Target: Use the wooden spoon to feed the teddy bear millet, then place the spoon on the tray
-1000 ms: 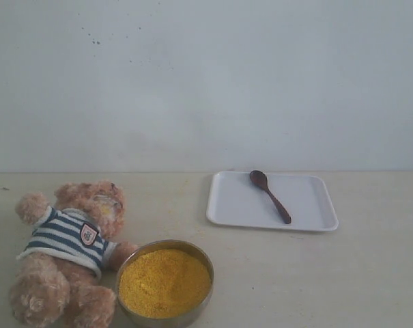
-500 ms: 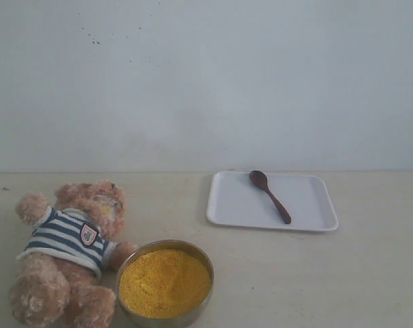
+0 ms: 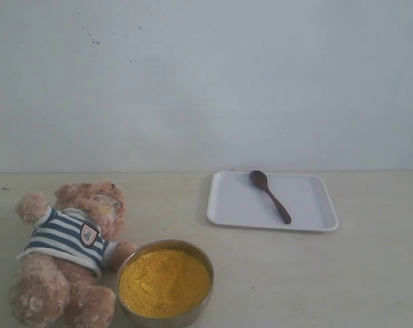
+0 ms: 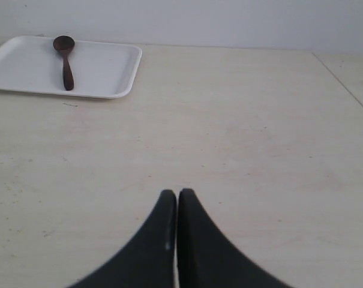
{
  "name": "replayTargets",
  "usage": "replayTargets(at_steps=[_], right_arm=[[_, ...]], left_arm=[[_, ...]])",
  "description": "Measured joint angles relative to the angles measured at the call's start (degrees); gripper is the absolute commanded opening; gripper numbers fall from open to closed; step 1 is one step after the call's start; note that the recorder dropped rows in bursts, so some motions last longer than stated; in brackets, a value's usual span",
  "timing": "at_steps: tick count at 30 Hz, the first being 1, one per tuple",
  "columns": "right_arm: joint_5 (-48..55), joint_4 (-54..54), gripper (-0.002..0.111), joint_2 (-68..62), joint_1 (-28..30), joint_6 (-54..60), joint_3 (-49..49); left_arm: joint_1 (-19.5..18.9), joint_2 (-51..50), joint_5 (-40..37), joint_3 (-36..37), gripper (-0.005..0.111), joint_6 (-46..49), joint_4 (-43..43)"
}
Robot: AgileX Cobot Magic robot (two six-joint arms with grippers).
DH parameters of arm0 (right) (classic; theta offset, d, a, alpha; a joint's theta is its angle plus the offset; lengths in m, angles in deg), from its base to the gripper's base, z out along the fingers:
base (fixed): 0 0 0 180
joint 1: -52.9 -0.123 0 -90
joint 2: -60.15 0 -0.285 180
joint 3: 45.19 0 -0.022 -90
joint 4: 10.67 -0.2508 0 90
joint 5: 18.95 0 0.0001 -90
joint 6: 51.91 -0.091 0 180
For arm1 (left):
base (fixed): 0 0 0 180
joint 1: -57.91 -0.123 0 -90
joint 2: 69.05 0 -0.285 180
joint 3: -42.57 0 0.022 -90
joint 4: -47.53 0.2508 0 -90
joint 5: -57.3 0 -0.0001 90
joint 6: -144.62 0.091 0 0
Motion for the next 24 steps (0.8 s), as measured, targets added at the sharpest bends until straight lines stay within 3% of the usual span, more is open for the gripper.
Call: replayTargets(at_steps=[7, 18, 24], right_arm=[[0.0, 0.0, 0.0, 0.0, 0.0, 0.0, 0.0], [0.0, 0.0, 0.0, 0.0, 0.0, 0.0, 0.0], [-0.12, 0.0, 0.0, 0.0, 0.0, 0.0, 0.0]], left_arm=[[-1.24, 0.0, 2.02, 7.76, 0.004, -1.52, 0.0], [-2.89, 0.0, -14.16, 8.08, 0.004, -4.53, 0.42], [-2.89, 0.0, -15.17, 8.08, 0.004, -4.53, 0.65]])
